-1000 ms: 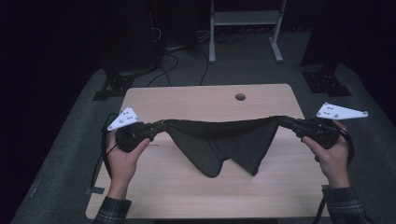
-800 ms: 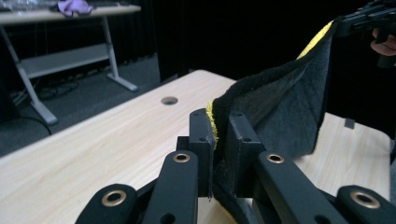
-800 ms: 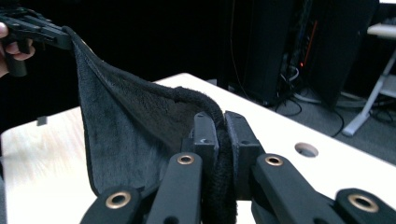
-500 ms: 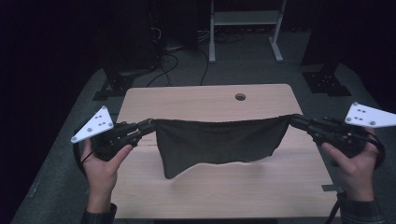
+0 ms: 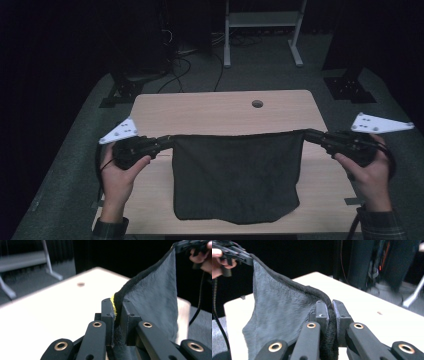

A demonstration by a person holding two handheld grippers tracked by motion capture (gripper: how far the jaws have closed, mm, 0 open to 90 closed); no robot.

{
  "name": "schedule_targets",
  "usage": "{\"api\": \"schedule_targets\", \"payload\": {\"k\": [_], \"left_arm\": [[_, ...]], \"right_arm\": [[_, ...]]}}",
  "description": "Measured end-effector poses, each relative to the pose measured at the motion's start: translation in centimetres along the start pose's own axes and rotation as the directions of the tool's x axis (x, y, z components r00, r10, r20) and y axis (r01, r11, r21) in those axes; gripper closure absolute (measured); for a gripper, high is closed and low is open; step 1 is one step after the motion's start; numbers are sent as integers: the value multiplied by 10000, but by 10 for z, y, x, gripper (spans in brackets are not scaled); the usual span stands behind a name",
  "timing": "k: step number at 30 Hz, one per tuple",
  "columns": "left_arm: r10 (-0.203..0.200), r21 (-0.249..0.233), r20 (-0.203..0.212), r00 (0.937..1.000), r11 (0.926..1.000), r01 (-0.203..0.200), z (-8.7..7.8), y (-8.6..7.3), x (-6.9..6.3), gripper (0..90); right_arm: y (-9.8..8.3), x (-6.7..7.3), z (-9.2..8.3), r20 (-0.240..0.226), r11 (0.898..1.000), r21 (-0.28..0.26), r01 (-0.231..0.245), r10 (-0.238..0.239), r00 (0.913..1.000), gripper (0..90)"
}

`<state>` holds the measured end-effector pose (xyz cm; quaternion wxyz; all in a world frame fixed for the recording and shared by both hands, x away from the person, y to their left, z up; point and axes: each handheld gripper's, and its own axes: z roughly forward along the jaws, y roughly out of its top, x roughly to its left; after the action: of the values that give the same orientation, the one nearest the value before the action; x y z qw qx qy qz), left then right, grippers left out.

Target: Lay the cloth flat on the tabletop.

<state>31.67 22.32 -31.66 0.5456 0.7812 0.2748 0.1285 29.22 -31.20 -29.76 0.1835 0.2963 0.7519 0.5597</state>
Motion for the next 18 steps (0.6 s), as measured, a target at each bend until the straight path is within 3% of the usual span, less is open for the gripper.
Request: {"api": "schedule_targets", "payload": {"k": [6, 18], "left_arm": [[-429, 942, -201, 9989, 9945, 446, 37, -26, 25, 819], [-671, 1534, -740, 9950, 9851, 778, 71, -40, 54, 817]], "right_arm": [[-32, -27, 36, 425, 9899, 1250, -668, 620, 9972, 831], [-51, -51, 73, 957, 9740, 2003, -1055, 877, 9915, 830]]}}
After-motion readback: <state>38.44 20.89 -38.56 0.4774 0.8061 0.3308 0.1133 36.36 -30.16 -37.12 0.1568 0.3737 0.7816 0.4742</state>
